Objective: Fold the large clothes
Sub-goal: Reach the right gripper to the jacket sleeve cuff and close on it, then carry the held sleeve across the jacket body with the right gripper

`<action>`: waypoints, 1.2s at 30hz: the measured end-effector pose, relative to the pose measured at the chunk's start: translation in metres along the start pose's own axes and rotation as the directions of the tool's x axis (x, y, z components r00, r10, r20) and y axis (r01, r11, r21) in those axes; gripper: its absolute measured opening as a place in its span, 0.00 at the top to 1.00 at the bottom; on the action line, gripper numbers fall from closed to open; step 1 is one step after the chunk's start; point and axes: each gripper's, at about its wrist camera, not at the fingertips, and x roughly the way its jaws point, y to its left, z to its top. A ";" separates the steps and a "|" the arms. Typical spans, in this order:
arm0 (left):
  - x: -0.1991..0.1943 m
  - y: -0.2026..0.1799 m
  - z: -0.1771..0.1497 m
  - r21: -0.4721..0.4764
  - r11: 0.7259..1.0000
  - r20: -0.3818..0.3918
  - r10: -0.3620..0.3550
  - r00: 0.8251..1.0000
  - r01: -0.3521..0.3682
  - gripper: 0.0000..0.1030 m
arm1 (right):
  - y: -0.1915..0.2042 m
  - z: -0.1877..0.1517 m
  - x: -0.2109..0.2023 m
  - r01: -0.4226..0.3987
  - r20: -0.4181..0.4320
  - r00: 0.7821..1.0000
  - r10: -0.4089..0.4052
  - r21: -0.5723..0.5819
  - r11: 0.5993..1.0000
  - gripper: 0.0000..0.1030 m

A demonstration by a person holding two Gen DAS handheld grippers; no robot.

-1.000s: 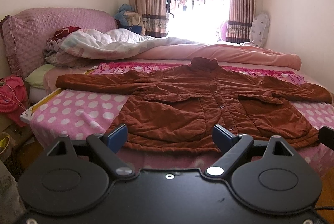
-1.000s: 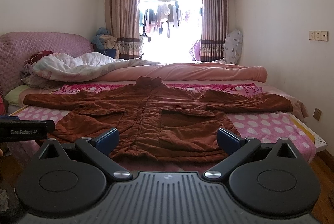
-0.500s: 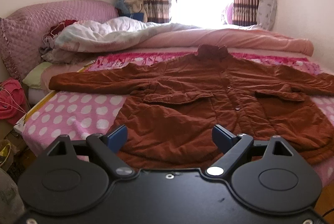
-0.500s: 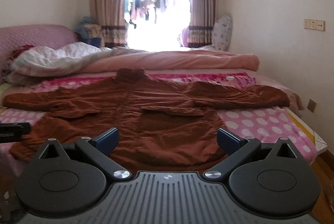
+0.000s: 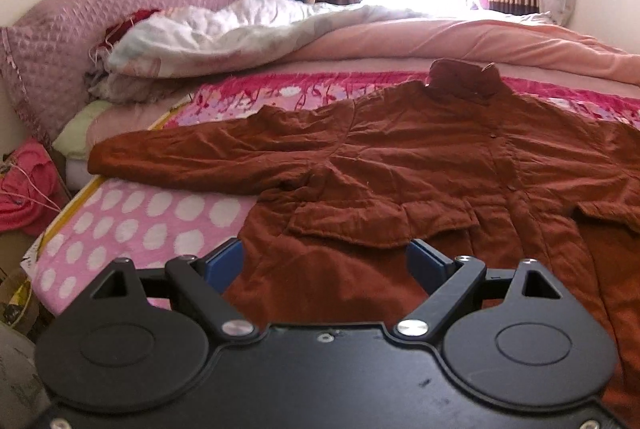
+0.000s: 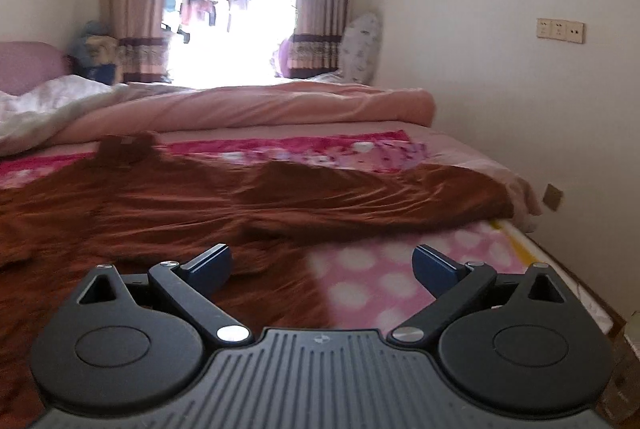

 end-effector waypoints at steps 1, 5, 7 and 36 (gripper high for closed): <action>0.005 -0.001 0.003 -0.002 1.000 -0.007 -0.002 1.000 0.002 0.12 | -0.012 0.003 0.013 0.013 -0.004 1.000 -0.013 0.017 1.000 0.00; 0.030 -0.011 0.017 0.005 1.000 -0.038 0.006 0.999 -0.006 0.12 | -0.061 0.015 0.059 0.039 -0.027 0.999 -0.036 0.131 0.991 0.00; 0.046 -0.016 0.022 0.003 1.000 -0.055 0.009 0.998 -0.009 0.12 | -0.089 0.019 0.083 0.046 -0.029 0.999 -0.041 0.227 0.973 0.00; 0.129 -0.037 0.036 -0.057 0.998 -0.199 -0.036 0.979 0.025 0.12 | -0.186 0.035 0.216 0.053 -0.020 0.998 -0.051 0.596 0.801 0.96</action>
